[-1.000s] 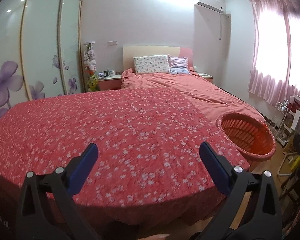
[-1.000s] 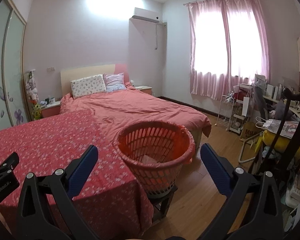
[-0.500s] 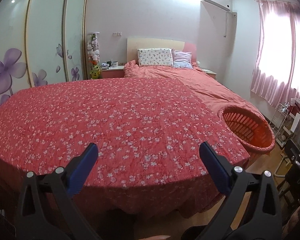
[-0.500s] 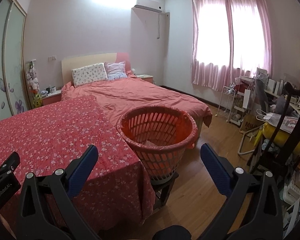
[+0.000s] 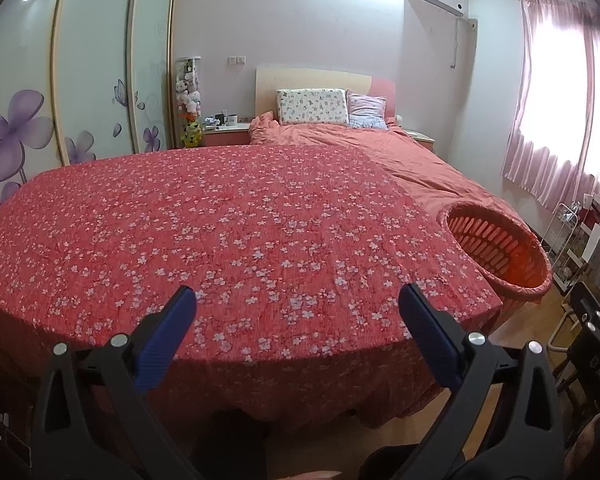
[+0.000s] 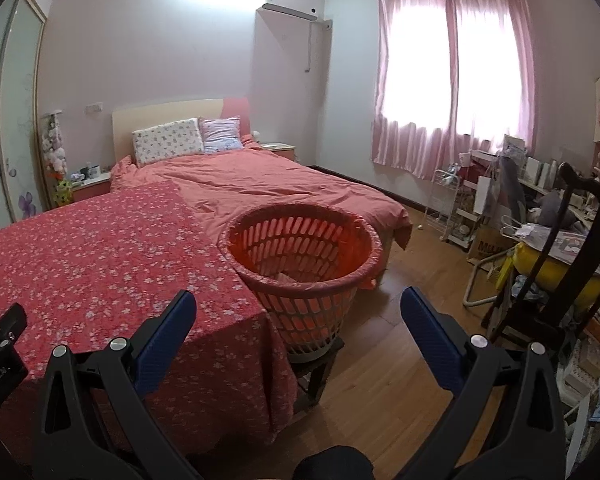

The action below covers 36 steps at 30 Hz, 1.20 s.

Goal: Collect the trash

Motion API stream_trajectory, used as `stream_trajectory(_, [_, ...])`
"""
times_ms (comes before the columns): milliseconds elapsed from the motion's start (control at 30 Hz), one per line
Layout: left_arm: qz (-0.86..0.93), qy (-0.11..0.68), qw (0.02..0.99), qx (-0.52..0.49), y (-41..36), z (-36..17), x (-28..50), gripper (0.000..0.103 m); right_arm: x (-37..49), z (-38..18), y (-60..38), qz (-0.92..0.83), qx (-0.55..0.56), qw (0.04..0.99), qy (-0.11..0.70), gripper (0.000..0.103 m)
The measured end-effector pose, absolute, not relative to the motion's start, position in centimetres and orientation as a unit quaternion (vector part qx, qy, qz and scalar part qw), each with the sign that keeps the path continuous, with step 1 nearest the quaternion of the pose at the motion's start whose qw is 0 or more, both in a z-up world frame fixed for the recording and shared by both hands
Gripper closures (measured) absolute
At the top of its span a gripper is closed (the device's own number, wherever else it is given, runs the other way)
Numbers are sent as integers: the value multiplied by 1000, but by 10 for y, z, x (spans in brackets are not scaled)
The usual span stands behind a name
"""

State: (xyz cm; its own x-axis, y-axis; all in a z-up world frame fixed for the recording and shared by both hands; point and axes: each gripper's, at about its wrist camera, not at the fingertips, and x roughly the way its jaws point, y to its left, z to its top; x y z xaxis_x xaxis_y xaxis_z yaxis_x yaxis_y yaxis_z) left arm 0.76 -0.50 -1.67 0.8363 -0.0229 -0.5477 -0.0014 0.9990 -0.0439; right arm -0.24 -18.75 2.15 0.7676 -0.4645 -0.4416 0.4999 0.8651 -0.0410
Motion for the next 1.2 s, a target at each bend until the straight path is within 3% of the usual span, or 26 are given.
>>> stream_trajectory(1200, [-1,271,962,-21,-9,-8,1,4,-1,21,-190,-240,42,941,233,2])
